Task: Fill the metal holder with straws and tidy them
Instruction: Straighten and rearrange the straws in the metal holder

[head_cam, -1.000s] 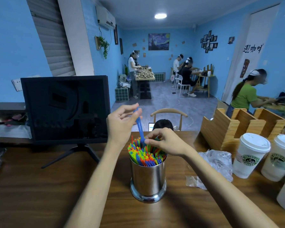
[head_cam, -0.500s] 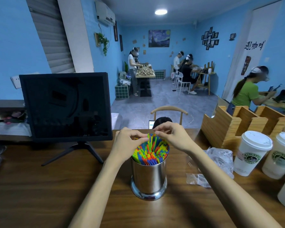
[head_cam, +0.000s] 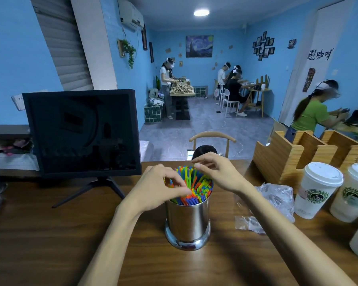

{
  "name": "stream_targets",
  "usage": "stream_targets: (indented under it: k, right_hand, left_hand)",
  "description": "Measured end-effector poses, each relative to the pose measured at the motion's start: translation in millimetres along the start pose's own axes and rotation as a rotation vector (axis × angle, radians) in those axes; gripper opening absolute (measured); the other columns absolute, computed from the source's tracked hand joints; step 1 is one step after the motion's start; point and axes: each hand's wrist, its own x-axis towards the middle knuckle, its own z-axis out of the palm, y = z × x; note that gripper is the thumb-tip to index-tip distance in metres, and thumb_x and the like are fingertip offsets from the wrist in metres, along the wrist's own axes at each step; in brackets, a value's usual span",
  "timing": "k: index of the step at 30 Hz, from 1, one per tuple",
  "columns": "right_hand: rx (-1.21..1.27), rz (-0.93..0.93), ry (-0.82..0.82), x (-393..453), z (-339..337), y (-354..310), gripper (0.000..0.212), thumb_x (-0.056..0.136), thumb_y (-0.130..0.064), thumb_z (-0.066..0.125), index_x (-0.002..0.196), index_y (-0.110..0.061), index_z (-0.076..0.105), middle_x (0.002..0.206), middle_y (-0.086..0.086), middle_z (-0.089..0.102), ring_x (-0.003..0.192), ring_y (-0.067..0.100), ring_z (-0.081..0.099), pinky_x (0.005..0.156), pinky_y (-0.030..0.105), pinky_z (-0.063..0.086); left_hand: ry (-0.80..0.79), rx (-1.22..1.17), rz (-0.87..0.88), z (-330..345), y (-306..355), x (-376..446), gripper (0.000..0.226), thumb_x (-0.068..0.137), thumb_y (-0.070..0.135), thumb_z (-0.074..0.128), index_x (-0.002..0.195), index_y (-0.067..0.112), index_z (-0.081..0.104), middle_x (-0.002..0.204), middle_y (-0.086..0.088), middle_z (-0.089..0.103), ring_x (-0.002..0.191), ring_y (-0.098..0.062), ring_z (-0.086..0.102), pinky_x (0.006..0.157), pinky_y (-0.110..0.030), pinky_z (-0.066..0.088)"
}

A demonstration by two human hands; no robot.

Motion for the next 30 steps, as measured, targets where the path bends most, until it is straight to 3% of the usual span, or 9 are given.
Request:
stream_targets:
  k: [2,4,8,12,15,18,30]
  right_hand:
    - [0.023,-0.003,0.022,-1,0,-1,0.022,0.098,-0.030,0.065,0.113,-0.016,0.075,0.109,-0.009,0.067,0.101,0.004,0.064,0.092,0.026,0.053]
    - [0.029,-0.005,0.025,-2,1,-3,0.021,0.098,-0.031,0.065,0.111,-0.016,0.075,0.108,-0.009,0.068,0.101,0.005,0.065,0.092,0.030,0.054]
    - [0.025,-0.006,0.012,-4,3,-4,0.020,0.099,-0.032,0.065,0.111,-0.021,0.076,0.108,-0.011,0.069,0.102,0.005,0.065,0.092,0.035,0.055]
    - [0.041,0.000,0.010,-8,4,-6,0.018,0.098,-0.031,0.067,0.110,-0.022,0.077,0.107,-0.013,0.071,0.103,0.006,0.066,0.093,0.039,0.055]
    - [0.052,0.010,0.015,-10,3,-6,0.017,0.097,-0.030,0.067,0.109,-0.023,0.077,0.107,-0.014,0.071,0.103,0.007,0.066,0.093,0.041,0.055]
    - [0.055,0.018,0.014,-11,2,-6,0.016,0.098,-0.028,0.067,0.109,-0.023,0.077,0.106,-0.013,0.072,0.102,0.007,0.067,0.092,0.040,0.056]
    - [0.054,0.019,0.009,-15,0,-11,0.017,0.098,-0.026,0.067,0.111,-0.020,0.076,0.106,-0.011,0.073,0.101,0.005,0.067,0.091,0.035,0.056]
  left_hand:
    - [-0.153,0.077,0.002,-4,1,-4,0.031,0.062,0.060,0.087,0.083,0.042,0.074,0.086,0.021,0.065,0.090,-0.003,0.056,0.078,-0.027,0.048]
    - [-0.194,0.153,0.012,-5,0,-4,0.036,0.059,0.055,0.090,0.087,0.041,0.071,0.090,0.019,0.062,0.091,-0.002,0.055,0.080,-0.027,0.049]
    - [-0.118,0.144,-0.007,-2,-1,0,0.021,0.067,0.038,0.092,0.081,0.033,0.078,0.086,0.020,0.063,0.088,-0.001,0.060,0.074,-0.021,0.049]
    - [-0.048,0.146,-0.005,-3,-1,-1,0.016,0.069,0.036,0.091,0.081,0.032,0.082,0.074,0.026,0.061,0.084,0.007,0.058,0.067,-0.009,0.039]
    - [-0.024,0.146,0.011,-2,3,-3,0.017,0.069,0.037,0.091,0.082,0.036,0.080,0.071,0.026,0.061,0.083,0.007,0.057,0.065,-0.009,0.039]
    - [0.006,0.113,0.033,2,3,-7,0.022,0.066,0.038,0.092,0.083,0.040,0.077,0.071,0.022,0.065,0.074,-0.002,0.057,0.064,-0.020,0.045]
    - [0.034,0.122,0.064,5,8,-13,0.017,0.069,0.043,0.090,0.077,0.036,0.076,0.068,0.020,0.063,0.067,0.001,0.055,0.059,-0.019,0.041]
